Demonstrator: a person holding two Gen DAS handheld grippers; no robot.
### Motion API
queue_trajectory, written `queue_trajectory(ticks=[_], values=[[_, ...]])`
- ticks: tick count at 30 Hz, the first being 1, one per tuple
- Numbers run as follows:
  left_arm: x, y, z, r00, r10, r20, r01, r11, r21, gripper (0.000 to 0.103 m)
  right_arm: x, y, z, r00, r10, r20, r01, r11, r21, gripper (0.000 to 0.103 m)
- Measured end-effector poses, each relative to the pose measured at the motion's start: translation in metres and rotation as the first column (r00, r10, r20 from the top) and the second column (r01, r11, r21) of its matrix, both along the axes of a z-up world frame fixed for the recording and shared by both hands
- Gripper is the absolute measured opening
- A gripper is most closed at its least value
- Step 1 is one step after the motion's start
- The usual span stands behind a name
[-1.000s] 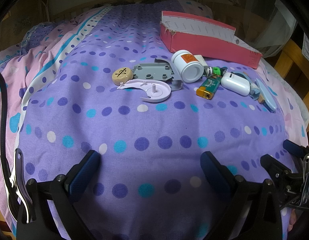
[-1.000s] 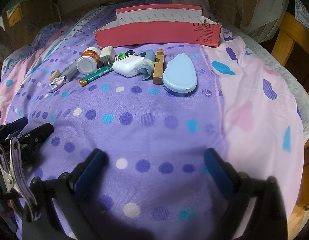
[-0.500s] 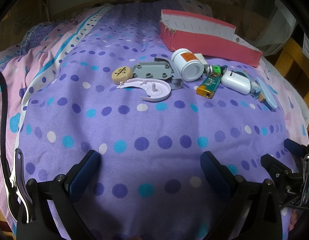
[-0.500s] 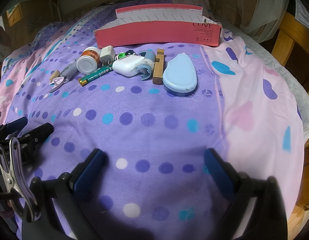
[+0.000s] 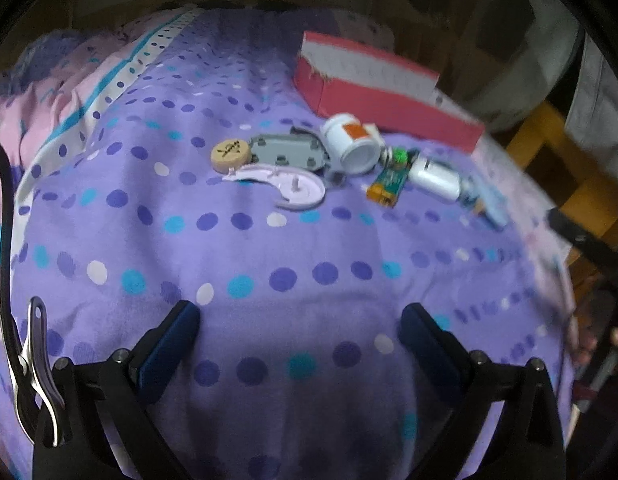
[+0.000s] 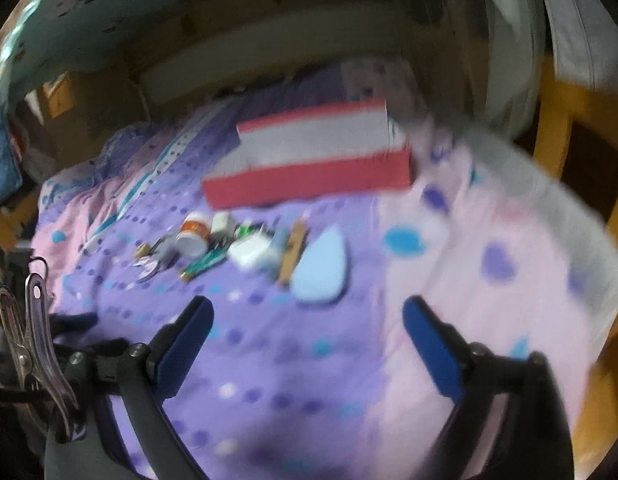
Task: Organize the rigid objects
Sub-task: 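Grasp the light-blue oval case with the right tool while the left tool grasps the white plastic piece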
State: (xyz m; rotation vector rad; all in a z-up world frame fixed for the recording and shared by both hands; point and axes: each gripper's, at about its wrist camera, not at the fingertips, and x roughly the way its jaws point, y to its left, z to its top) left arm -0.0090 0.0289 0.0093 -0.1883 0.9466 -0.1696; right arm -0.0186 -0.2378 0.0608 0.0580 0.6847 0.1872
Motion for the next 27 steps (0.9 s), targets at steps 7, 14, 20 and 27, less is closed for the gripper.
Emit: queue_trajectory(ticks=[7,14,20,27], values=[[-0.003,0.006,0.009,0.999,-0.002,0.044,0.004,0.998,-0.056,0.1,0.076,-0.011,-0.036,0.956,0.045,-0.289,0.015,0.979,0.202,0.061],[-0.001,0.01,0.005,0.999,0.029,0.044,-0.025,0.996,-0.083,0.093,0.094,-0.004,-0.066,0.961,0.017,-0.277,0.035,0.982,0.185,0.042],[-0.001,-0.011,0.025,0.992,-0.035,0.12,0.04,0.999,-0.034,0.077,0.093,-0.016,-0.07,0.96,0.02,-0.278,0.058,0.961,0.27,0.041],[0.048,-0.025,0.027,0.987,-0.132,0.089,0.129,0.991,0.04,0.055,0.093,-0.013,-0.066,0.962,0.006,-0.272,0.065,0.965,0.254,0.041]])
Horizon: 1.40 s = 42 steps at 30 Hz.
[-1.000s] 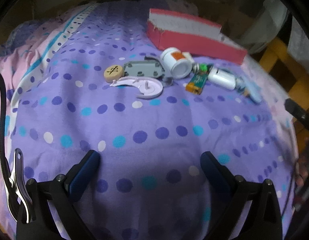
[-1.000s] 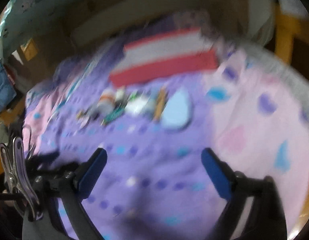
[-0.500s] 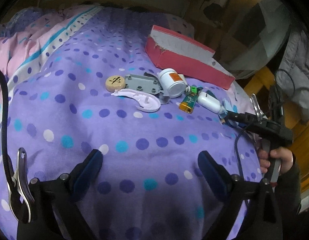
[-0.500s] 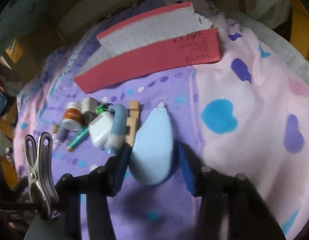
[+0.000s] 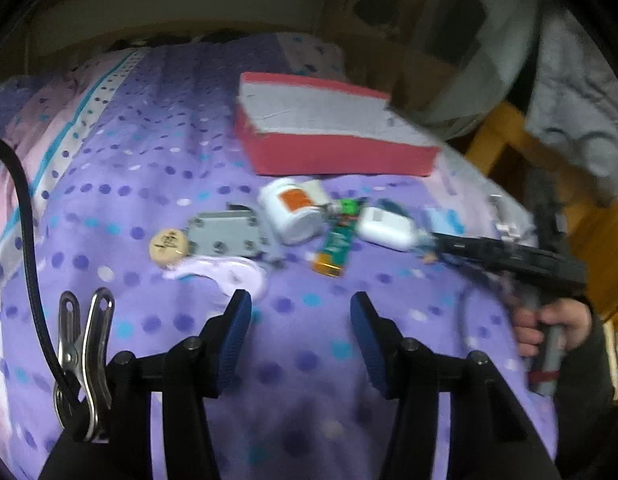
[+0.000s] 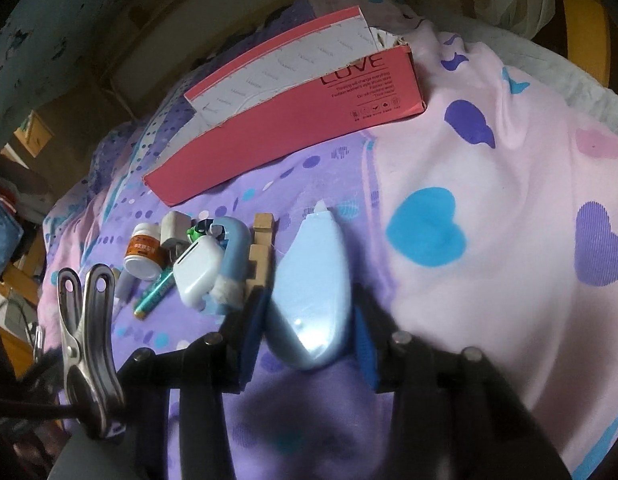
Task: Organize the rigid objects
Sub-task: 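Grasp the light-blue oval case with the right tool while the left tool grasps the white plastic piece, then carry both held pieces into the pink box and open both tools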
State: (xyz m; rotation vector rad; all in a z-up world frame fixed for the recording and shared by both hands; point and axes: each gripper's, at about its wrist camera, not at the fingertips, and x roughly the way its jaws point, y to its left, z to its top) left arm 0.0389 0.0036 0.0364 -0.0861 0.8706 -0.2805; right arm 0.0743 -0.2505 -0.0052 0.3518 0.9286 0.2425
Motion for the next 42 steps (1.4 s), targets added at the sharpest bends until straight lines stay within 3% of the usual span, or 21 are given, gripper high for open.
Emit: queue_trajectory(ticks=[3,6,7,8,10,13,18,22,24,26,29,32,33,35,37,39,40,41,42], values=[[0.011,0.01,-0.009,0.997,0.07,-0.015,-0.069,0.997,0.028,0.058,0.0,-0.006,-0.001,1.0,0.0,-0.002,0.0,1.0,0.023,0.041],[0.024,0.01,-0.023,0.996,0.013,-0.094,-0.015,1.0,-0.025,0.059,0.0,-0.009,-0.003,1.0,0.001,-0.004,-0.001,0.999,0.037,0.041],[0.028,0.009,-0.027,0.994,0.009,-0.112,-0.013,0.999,-0.032,0.055,0.0,-0.011,-0.003,1.0,0.001,-0.005,-0.001,0.999,0.04,0.041],[0.035,0.01,-0.031,0.991,0.011,-0.133,-0.018,0.999,-0.05,0.038,0.001,-0.011,-0.003,1.0,0.001,-0.006,-0.001,0.999,0.045,0.041],[0.041,0.015,-0.035,0.989,0.009,-0.15,-0.025,0.995,-0.1,0.017,0.0,-0.013,-0.004,1.0,0.001,-0.005,-0.001,0.999,0.048,0.041],[0.035,0.019,-0.033,0.992,0.002,-0.122,-0.019,0.99,-0.138,0.005,-0.001,-0.016,-0.004,1.0,0.0,-0.005,0.0,0.998,0.056,0.041],[0.005,0.018,-0.014,0.999,-0.008,-0.044,0.001,0.986,-0.164,0.004,-0.001,-0.018,-0.004,1.0,0.0,-0.005,0.001,0.998,0.055,0.041],[-0.03,0.011,-0.007,0.998,-0.046,-0.049,0.036,0.982,-0.183,0.004,-0.001,-0.019,-0.004,1.0,-0.001,-0.005,0.001,0.998,0.057,0.041],[-0.044,0.006,-0.008,0.997,-0.042,-0.07,0.031,0.987,-0.155,0.008,-0.001,-0.019,-0.004,1.0,-0.001,-0.005,0.001,0.998,0.056,0.041],[-0.058,0.003,-0.005,0.998,-0.032,-0.061,0.025,0.994,-0.109,0.025,-0.001,-0.018,-0.004,1.0,-0.001,-0.005,0.002,0.998,0.056,0.041],[-0.085,0.002,0.016,0.991,-0.094,0.093,0.103,0.989,-0.103,0.045,-0.001,-0.019,-0.004,1.0,-0.001,-0.005,0.002,0.998,0.057,0.041],[-0.087,-0.001,0.029,0.968,-0.136,0.21,0.141,0.99,-0.01,0.076,-0.002,-0.019,-0.004,1.0,-0.002,-0.005,0.002,0.998,0.056,0.041],[-0.077,-0.001,0.029,0.965,-0.137,0.222,0.135,0.991,0.024,0.078,-0.002,-0.019,-0.004,1.0,-0.002,-0.005,0.002,0.998,0.055,0.041],[-0.053,0.002,0.023,0.971,-0.135,0.195,0.132,0.991,0.032,0.085,-0.002,-0.019,-0.004,1.0,-0.002,-0.004,0.002,0.998,0.056,0.041],[-0.025,0.005,0.008,0.988,-0.125,0.09,0.125,0.992,0.002,0.087,-0.002,-0.02,-0.004,1.0,-0.003,-0.005,0.003,0.998,0.06,0.041],[-0.001,0.008,-0.015,0.988,-0.136,-0.075,0.129,0.988,-0.085,0.075,-0.001,-0.02,-0.004,1.0,-0.003,-0.005,0.004,0.998,0.062,0.041],[0.003,0.008,-0.024,0.982,-0.153,-0.113,0.137,0.982,-0.132,0.05,-0.002,-0.02,-0.004,1.0,-0.003,-0.006,0.004,0.998,0.063,0.041],[0.001,0.007,-0.026,0.983,-0.151,-0.107,0.136,0.982,-0.13,0.029,-0.001,-0.02,-0.004,1.0,-0.003,-0.006,0.003,0.998,0.062,0.041],[-0.001,0.009,-0.026,0.986,-0.139,-0.096,0.127,0.984,-0.122,0.018,-0.001,-0.02,-0.004,1.0,-0.003,-0.006,0.003,0.998,0.061,0.041]])
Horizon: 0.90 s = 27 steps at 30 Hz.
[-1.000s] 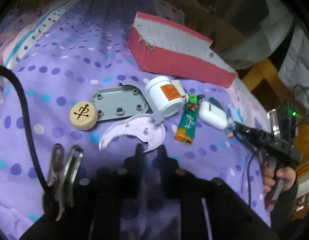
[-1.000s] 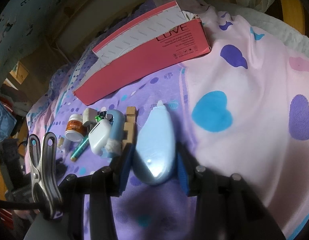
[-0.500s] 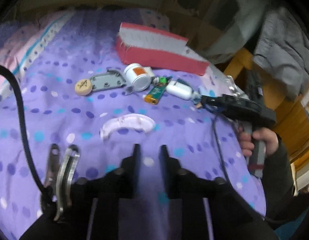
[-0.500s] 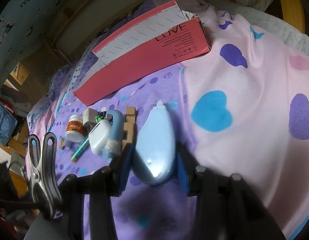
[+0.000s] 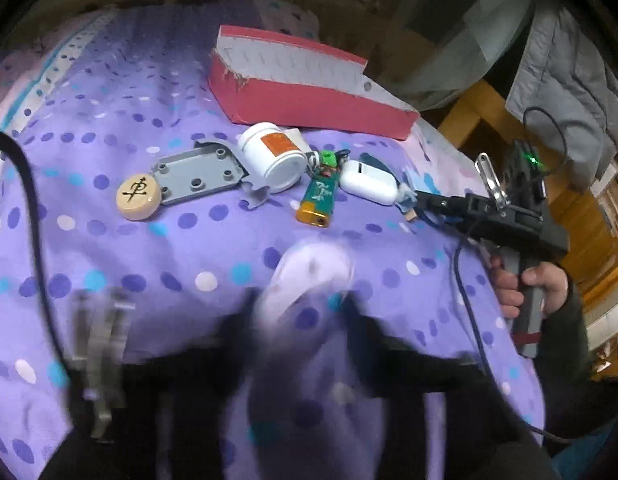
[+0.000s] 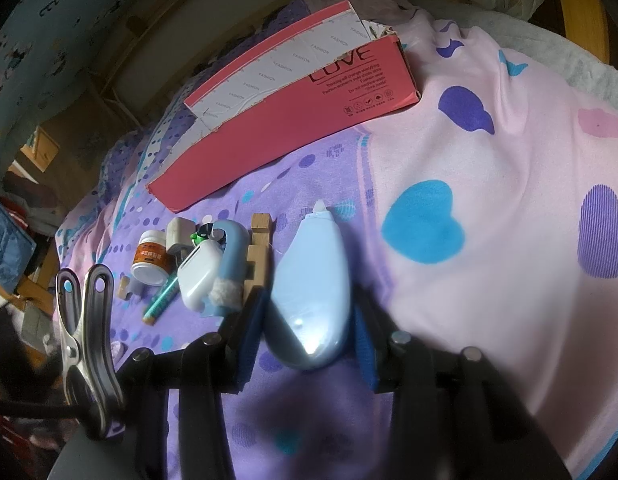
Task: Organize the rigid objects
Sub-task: 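Carry both held pieces into the pink box and open both tools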
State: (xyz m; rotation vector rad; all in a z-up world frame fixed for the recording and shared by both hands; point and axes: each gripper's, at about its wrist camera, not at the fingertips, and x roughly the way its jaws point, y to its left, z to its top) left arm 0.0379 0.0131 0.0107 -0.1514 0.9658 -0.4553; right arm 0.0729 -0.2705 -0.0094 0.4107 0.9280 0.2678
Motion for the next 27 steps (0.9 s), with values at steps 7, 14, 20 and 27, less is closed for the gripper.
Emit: queue_trajectory(ticks=[7,14,20,27], values=[[-0.024,0.023,0.02,0.977,0.141,0.158,-0.128,0.987,-0.094,0.014,-0.001,-0.001,-0.001,1.0,-0.001,0.002,0.001,1.0,0.017,0.041],[-0.039,0.045,0.053,0.948,0.236,0.214,-0.194,0.961,-0.197,0.014,-0.006,-0.009,0.003,0.999,-0.031,0.021,0.03,0.998,0.061,0.041],[-0.032,0.037,0.085,0.936,0.189,0.297,-0.139,0.974,-0.18,0.014,-0.023,-0.029,0.036,0.991,-0.101,0.088,0.092,0.99,0.104,0.041],[0.016,0.006,0.109,0.912,0.178,0.37,-0.15,0.983,-0.104,0.014,-0.026,-0.021,0.09,0.98,-0.064,0.189,0.065,0.998,-0.002,0.041]])
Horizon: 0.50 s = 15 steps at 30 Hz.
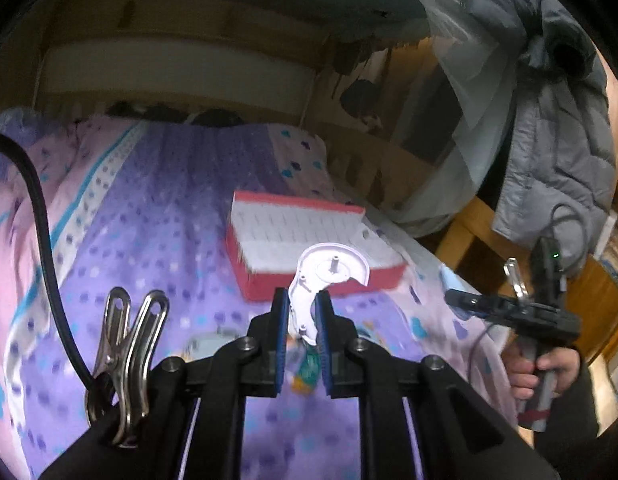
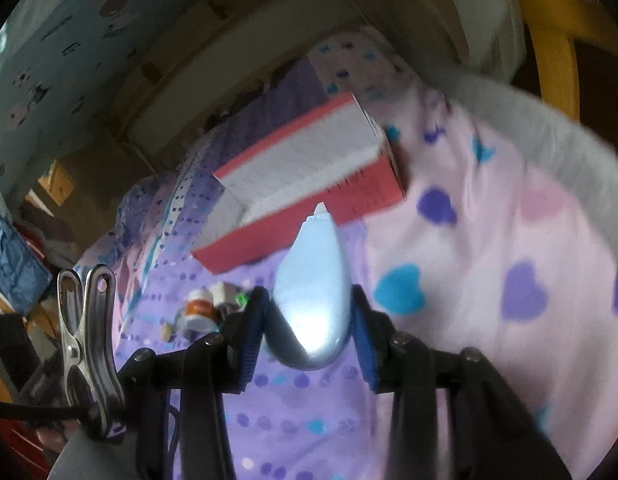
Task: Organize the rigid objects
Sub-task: 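Carry both held pieces into the pink box and open both tools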
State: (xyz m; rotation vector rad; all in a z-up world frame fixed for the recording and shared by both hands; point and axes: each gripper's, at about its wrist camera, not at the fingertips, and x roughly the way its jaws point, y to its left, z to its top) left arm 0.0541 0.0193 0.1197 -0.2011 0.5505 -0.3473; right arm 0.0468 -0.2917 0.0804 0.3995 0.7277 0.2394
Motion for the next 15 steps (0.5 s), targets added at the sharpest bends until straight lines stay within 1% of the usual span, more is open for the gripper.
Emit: queue_trajectory(ticks=[2,4,5,6,7,8,10,11,12,13,14,15], values=[[0.022,-0.01,0.003,1.0,-0.004,0.004,0.003,1.0,0.028,0.014,0.011,0.004,0.012,1.0,0.009,0.015,-0.008,0.998,-0.058,0.041],[0.055,-0.026,0.004,0.999,-0.042,-0.002,0.042,0.997,0.068,0.014,0.03,0.009,0.023,0.999,0.012,0.039,-0.007,0.992,-0.125,0.041],[0.08,-0.039,0.003,0.997,-0.069,-0.027,0.072,0.992,0.101,0.014,0.036,0.01,0.026,0.999,0.017,0.047,-0.01,0.989,-0.147,0.041],[0.106,-0.05,-0.002,0.994,-0.088,-0.071,0.097,0.987,0.131,0.014,0.051,0.014,0.03,0.998,0.031,0.049,-0.022,0.984,-0.176,0.041],[0.138,-0.063,-0.01,0.985,-0.1,-0.14,0.122,0.98,0.159,0.014,0.072,0.019,0.032,0.998,0.049,0.037,-0.041,0.981,-0.192,0.041],[0.16,-0.071,-0.018,0.975,-0.097,-0.198,0.133,0.976,0.174,0.014,0.091,0.023,0.032,0.998,0.051,0.026,-0.045,0.978,-0.202,0.041],[0.202,-0.08,-0.05,0.935,-0.059,-0.351,0.138,0.969,0.204,0.014,0.122,0.029,0.031,0.999,0.033,0.007,-0.03,0.974,-0.225,0.041],[0.216,-0.082,-0.067,0.911,-0.019,-0.411,0.125,0.964,0.233,0.014,0.142,0.032,0.027,1.0,0.016,-0.014,-0.019,0.969,-0.245,0.041],[0.223,-0.082,-0.081,0.895,0.023,-0.445,0.113,0.955,0.275,0.014,0.162,0.034,0.02,0.999,-0.005,-0.054,-0.009,0.966,-0.259,0.041],[0.224,-0.08,-0.093,0.888,0.054,-0.457,0.098,0.948,0.301,0.014,0.175,0.034,0.013,0.996,-0.017,-0.092,-0.008,0.965,-0.262,0.041],[0.223,-0.077,-0.101,0.883,0.071,-0.464,0.086,0.947,0.309,0.014,0.189,0.035,0.0,0.988,-0.028,-0.152,-0.012,0.967,-0.256,0.041],[0.221,-0.074,-0.107,0.877,0.08,-0.474,0.082,0.947,0.311,0.013,0.195,0.036,-0.008,0.983,-0.027,-0.181,-0.019,0.968,-0.251,0.041]])
